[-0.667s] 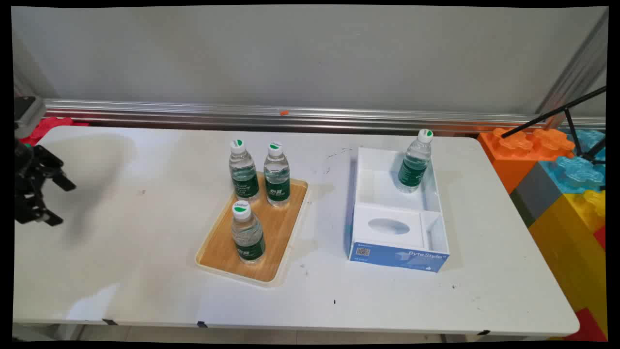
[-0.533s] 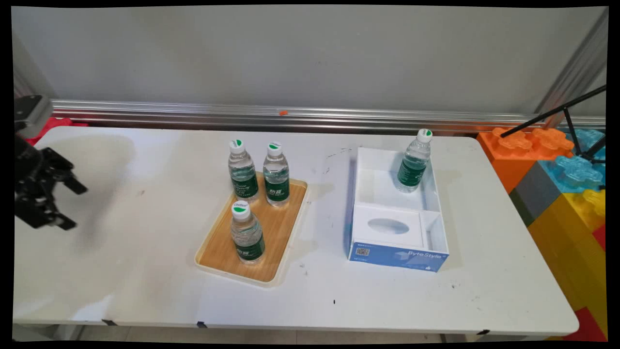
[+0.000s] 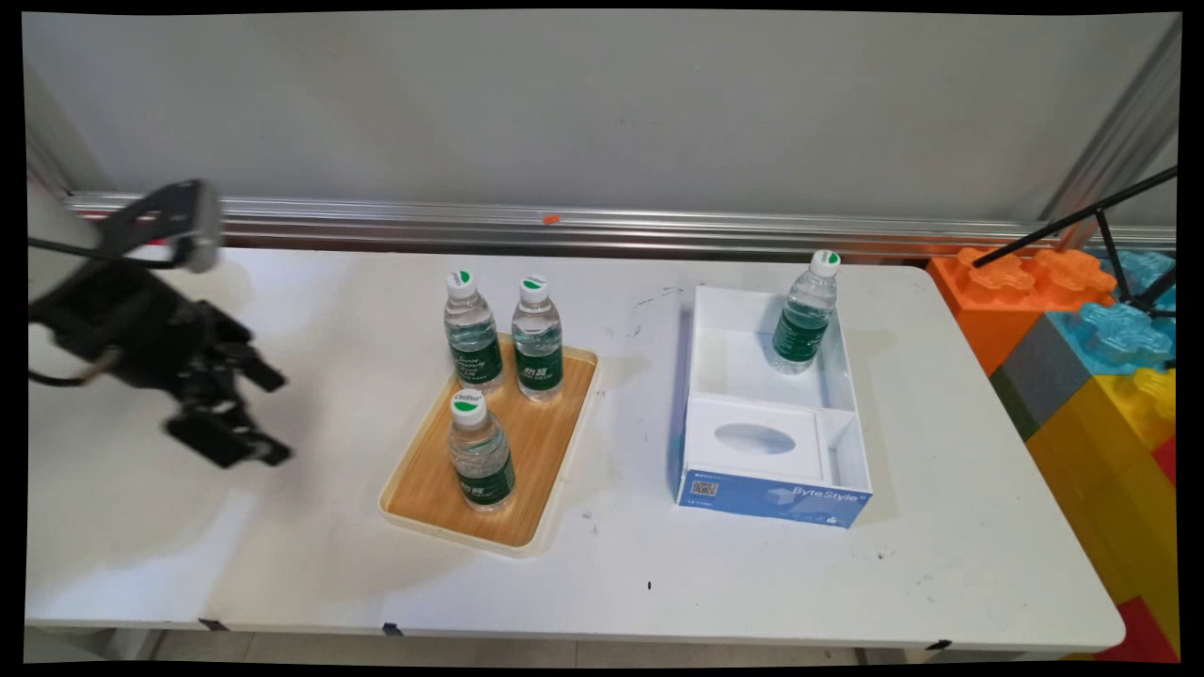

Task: Pick up the green bottle from the white box

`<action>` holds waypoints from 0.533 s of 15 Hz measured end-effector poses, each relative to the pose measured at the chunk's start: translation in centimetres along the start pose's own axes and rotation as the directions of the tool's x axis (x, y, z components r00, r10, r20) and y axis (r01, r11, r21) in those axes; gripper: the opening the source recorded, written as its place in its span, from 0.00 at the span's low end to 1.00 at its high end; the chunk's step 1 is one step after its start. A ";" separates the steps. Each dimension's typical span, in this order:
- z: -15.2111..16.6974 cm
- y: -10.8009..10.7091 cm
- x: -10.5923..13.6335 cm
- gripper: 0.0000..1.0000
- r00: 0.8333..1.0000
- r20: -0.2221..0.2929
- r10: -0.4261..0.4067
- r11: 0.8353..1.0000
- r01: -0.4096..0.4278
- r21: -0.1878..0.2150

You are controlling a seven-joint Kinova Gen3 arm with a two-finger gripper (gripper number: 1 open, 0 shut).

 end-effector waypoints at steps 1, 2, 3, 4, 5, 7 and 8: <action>0.4 1.2 2.0 1.00 1.000 -0.004 0.000 1.000 0.000 0.011; 0.8 2.0 3.6 1.00 1.000 -0.005 0.005 1.000 -0.005 0.017; 1.3 2.8 5.2 1.00 1.000 -0.004 0.015 1.000 -0.015 0.022; 1.8 3.8 7.0 1.00 1.000 -0.001 0.029 0.999 -0.029 0.028; 2.4 4.8 8.9 1.00 0.999 0.002 0.043 0.998 -0.043 0.034; 3.2 6.5 12.1 1.00 0.998 0.005 0.064 0.997 -0.064 0.048; 3.4 7.2 13.6 1.00 0.997 0.001 0.071 0.996 -0.071 0.057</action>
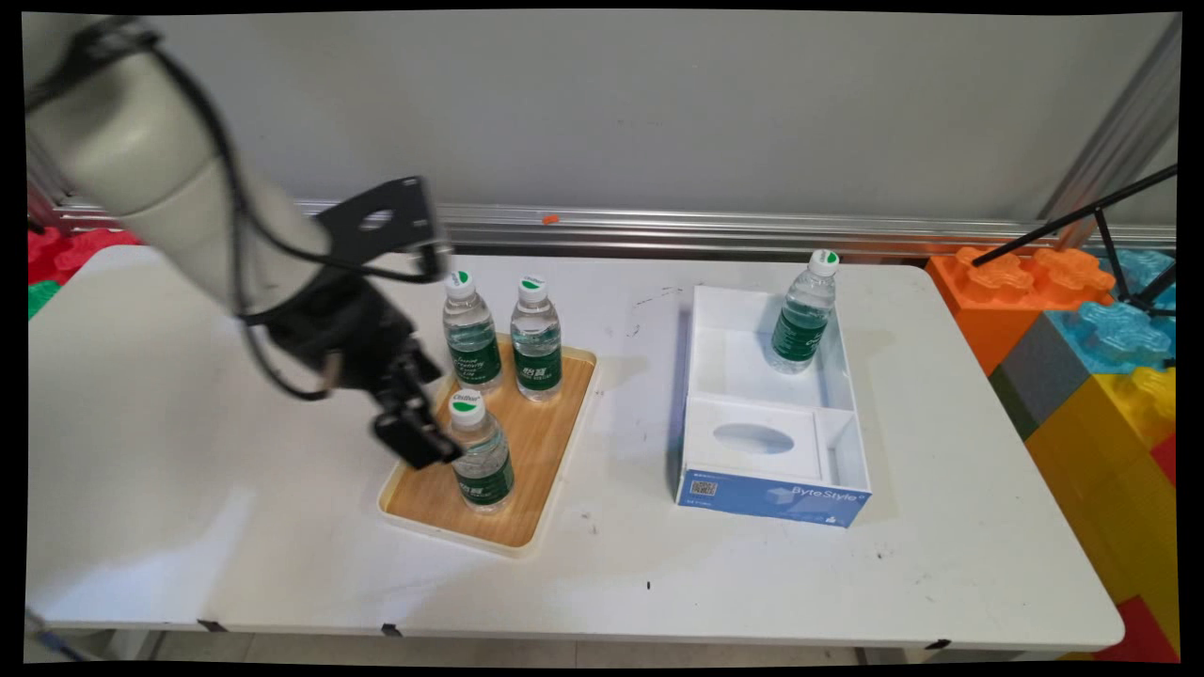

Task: Pick up the green bottle from the white box

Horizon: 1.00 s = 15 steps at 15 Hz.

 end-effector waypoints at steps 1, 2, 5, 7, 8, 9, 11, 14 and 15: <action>0.0 0.5 1.6 1.00 1.000 -0.008 0.004 1.000 -0.003 0.011; -0.1 0.7 2.7 1.00 1.000 -0.017 0.004 1.000 -0.004 0.021; -1.1 0.7 6.6 1.00 0.998 -0.070 -0.001 0.997 0.006 0.073; -1.9 0.0 9.4 1.00 0.992 -0.124 -0.011 0.994 0.025 0.109; -2.1 -0.3 10.7 1.00 0.988 -0.152 -0.017 0.992 0.036 0.121; -2.1 -0.6 11.8 1.00 0.984 -0.178 -0.020 0.991 0.044 0.127; -1.7 -1.1 13.8 1.00 0.974 -0.224 -0.019 0.990 0.049 0.128; -0.2 -2.2 17.1 1.00 0.957 -0.292 -0.002 0.991 0.040 0.126; 0.5 -2.7 18.1 1.00 0.950 -0.313 0.003 0.991 0.038 0.126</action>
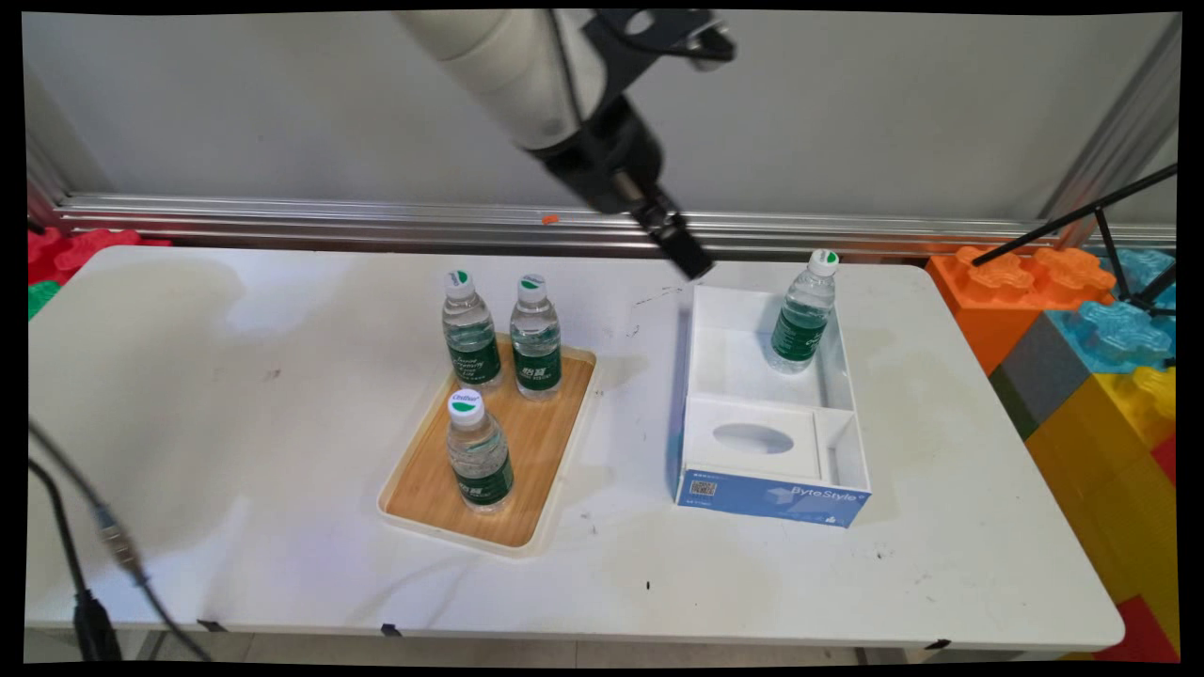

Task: Pick up the green bottle from the white box

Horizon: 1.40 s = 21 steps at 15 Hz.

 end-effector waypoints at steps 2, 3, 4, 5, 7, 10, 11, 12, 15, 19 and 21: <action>2.3 -0.4 1.1 1.00 0.999 -0.038 0.003 1.000 -0.004 -0.005; 3.4 -0.5 1.5 1.00 0.999 -0.052 0.005 1.000 -0.005 -0.010; 4.7 -0.5 1.9 1.00 0.998 -0.065 0.007 1.000 -0.009 -0.017; 6.1 -0.4 2.1 1.00 0.997 -0.077 0.011 1.000 -0.013 -0.023; 8.7 -0.2 2.5 1.00 0.995 -0.095 0.021 0.999 -0.025 -0.036; 12.6 0.0 2.8 1.00 0.993 -0.115 0.039 0.998 -0.044 -0.046; 13.9 0.1 2.9 1.00 0.992 -0.121 0.042 0.998 -0.048 -0.047; 15.0 0.1 3.0 1.00 0.991 -0.126 0.045 0.998 -0.051 -0.048; 18.4 0.2 3.0 1.00 0.989 -0.139 0.050 0.997 -0.057 -0.048; 22.3 0.2 2.8 1.00 0.987 -0.154 0.050 0.997 -0.058 -0.049; 24.0 0.1 2.7 1.00 0.986 -0.161 0.050 0.997 -0.059 -0.050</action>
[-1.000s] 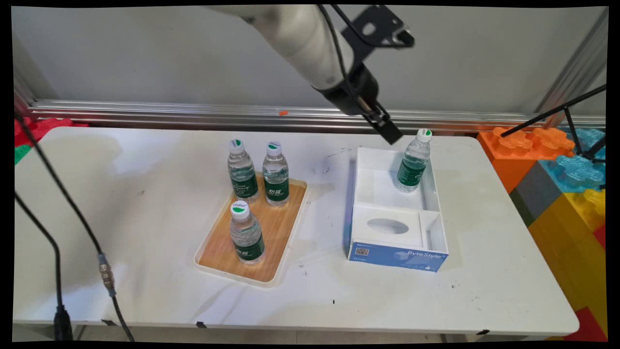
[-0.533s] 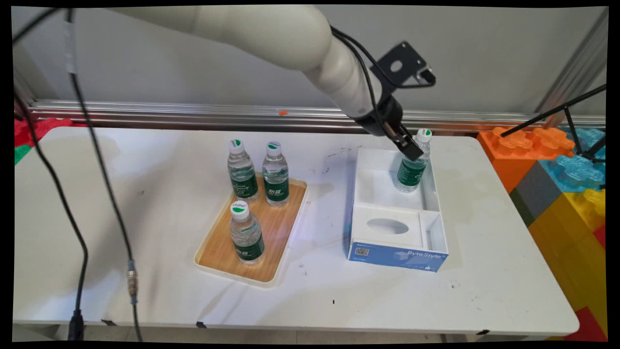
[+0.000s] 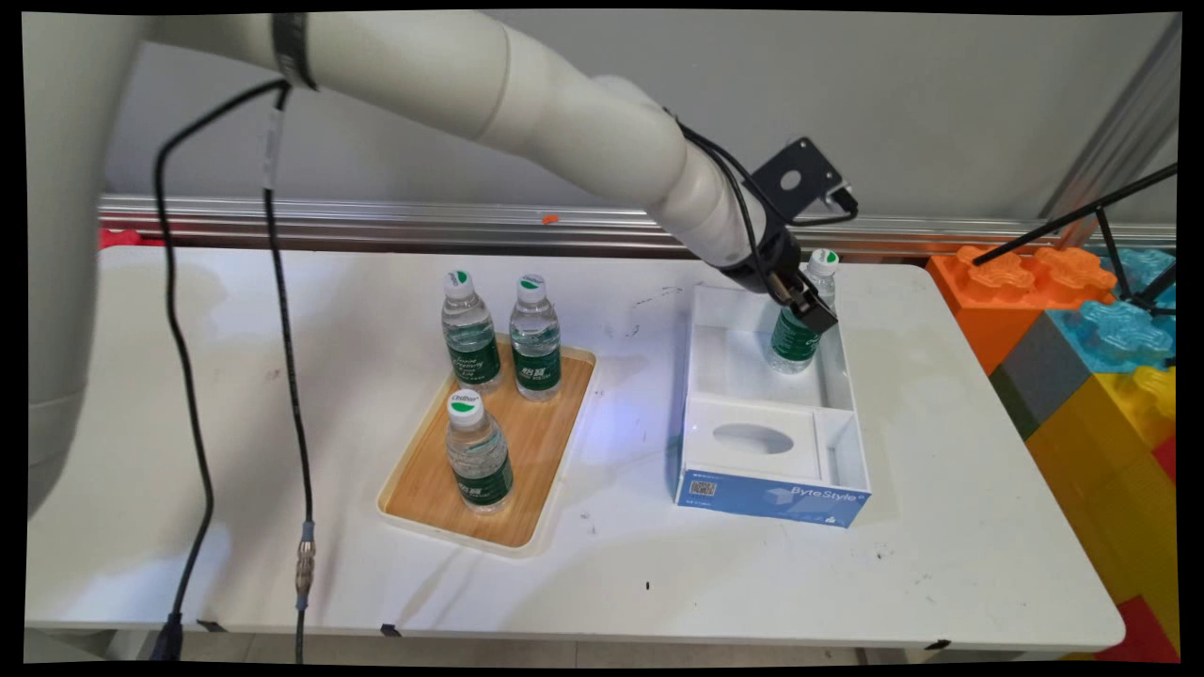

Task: Pick up the green bottle from the white box, then place the picked object on the tray

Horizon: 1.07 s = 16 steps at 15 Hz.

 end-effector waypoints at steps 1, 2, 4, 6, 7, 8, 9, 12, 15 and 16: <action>0.9 -0.1 -0.2 1.00 1.000 -0.005 0.001 1.000 -0.001 -0.003; 1.6 -0.1 -0.4 1.00 1.000 -0.010 0.002 1.000 -0.002 -0.006; 2.8 -0.1 -0.6 1.00 1.000 -0.018 0.003 1.000 -0.004 -0.010; 3.8 -0.1 -0.9 1.00 1.000 -0.026 0.005 1.000 -0.005 -0.013; 4.2 -0.1 -1.0 1.00 1.000 -0.031 0.006 1.000 -0.007 -0.012; 4.5 -0.1 -1.1 0.00 0.999 -0.034 0.010 1.000 -0.010 -0.009; 4.7 -0.2 -1.2 0.00 0.999 -0.034 0.014 1.000 -0.015 -0.006; 4.8 -0.2 -1.4 0.00 0.999 -0.032 0.021 1.000 -0.021 0.005; 4.4 -0.1 -1.4 0.00 0.999 -0.035 0.015 1.000 -0.015 0.011; 4.1 0.0 -1.2 0.00 0.999 -0.037 0.009 1.000 -0.009 0.013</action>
